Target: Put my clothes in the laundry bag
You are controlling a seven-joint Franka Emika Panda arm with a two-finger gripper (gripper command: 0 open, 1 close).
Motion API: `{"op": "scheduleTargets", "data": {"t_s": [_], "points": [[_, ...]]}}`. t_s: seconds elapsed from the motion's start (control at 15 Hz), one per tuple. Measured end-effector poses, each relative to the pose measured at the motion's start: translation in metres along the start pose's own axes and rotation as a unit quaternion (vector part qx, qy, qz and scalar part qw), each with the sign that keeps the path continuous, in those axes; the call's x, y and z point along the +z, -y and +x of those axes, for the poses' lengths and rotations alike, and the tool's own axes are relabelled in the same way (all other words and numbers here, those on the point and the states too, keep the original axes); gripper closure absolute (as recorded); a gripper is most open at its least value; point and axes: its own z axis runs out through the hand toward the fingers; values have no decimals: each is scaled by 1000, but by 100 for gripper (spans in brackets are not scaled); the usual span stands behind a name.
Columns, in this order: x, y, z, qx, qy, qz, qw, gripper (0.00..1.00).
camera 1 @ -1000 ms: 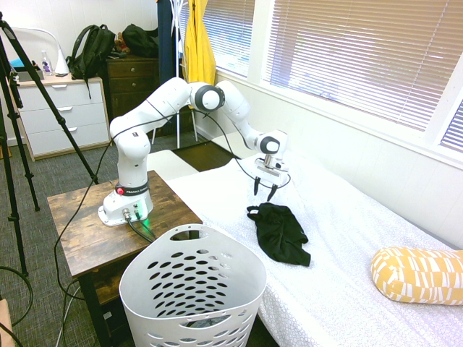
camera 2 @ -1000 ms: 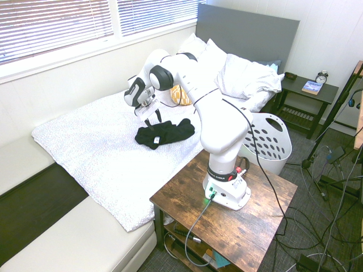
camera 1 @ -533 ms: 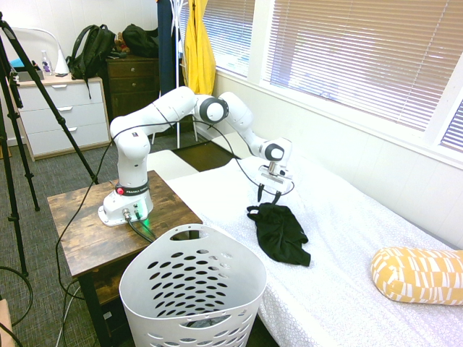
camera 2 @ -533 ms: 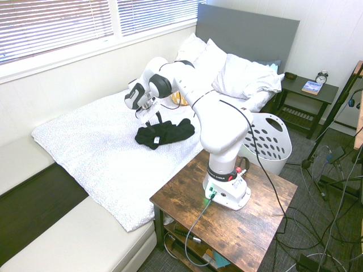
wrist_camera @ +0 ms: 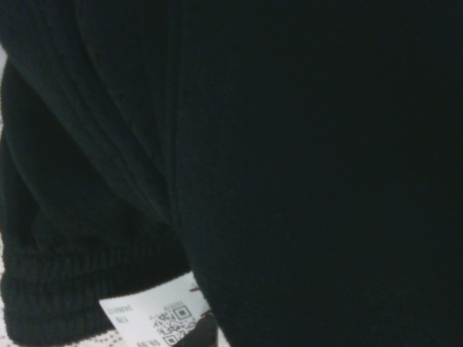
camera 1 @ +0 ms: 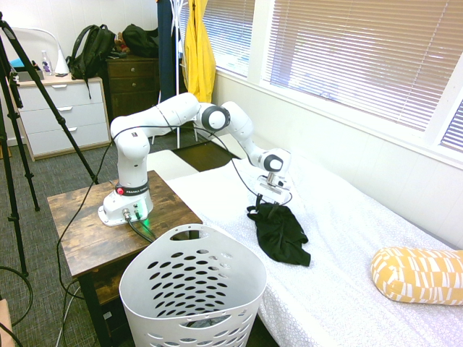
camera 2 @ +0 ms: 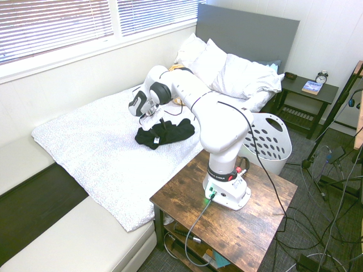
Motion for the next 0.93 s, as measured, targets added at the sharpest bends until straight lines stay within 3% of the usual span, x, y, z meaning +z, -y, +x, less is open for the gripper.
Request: {"op": "scheduleTargets", "data": {"t_s": [0.53,0.6,0.93], "points": [[-3,8,6,4,42,-32,999,0],[-2,7,7,6,47,-36,998,100],[-2,8,15,5,53,-41,998,100]]}}
